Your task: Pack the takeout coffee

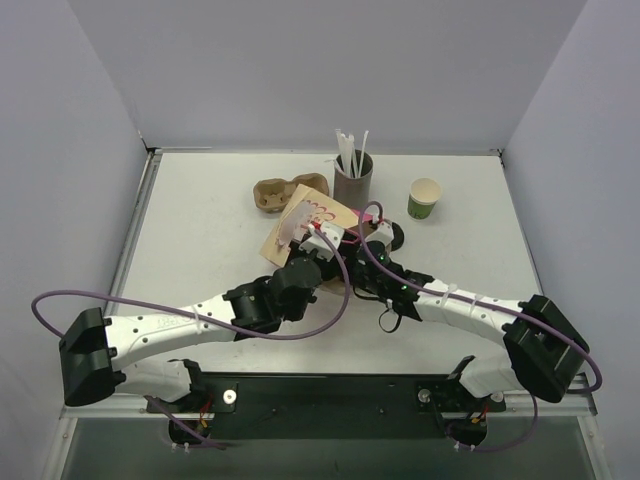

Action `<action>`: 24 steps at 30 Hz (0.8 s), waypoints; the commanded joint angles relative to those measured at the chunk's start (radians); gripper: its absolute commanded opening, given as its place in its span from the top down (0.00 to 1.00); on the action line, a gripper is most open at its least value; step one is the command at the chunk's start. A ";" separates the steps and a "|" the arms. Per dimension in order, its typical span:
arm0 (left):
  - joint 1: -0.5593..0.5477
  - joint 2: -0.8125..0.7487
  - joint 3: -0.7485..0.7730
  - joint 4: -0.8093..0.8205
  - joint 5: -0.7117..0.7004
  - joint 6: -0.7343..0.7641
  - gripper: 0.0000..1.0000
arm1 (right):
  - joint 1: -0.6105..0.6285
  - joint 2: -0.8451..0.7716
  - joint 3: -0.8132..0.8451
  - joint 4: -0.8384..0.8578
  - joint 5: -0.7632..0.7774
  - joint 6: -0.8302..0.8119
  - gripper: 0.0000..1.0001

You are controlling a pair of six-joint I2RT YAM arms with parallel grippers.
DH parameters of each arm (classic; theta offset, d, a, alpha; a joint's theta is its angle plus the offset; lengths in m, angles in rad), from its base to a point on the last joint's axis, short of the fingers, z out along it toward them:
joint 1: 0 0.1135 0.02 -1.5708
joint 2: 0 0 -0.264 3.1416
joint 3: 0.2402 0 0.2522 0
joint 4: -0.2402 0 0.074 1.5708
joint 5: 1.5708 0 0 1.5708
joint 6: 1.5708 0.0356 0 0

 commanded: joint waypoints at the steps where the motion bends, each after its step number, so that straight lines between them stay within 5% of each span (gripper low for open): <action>1: -0.035 -0.079 -0.009 -0.004 0.020 -0.094 1.00 | 0.014 0.001 -0.052 0.075 0.043 0.035 0.50; 24: -0.055 -0.107 -0.006 -0.104 0.158 -0.061 1.00 | 0.054 -0.130 -0.004 -0.050 0.136 -0.127 0.50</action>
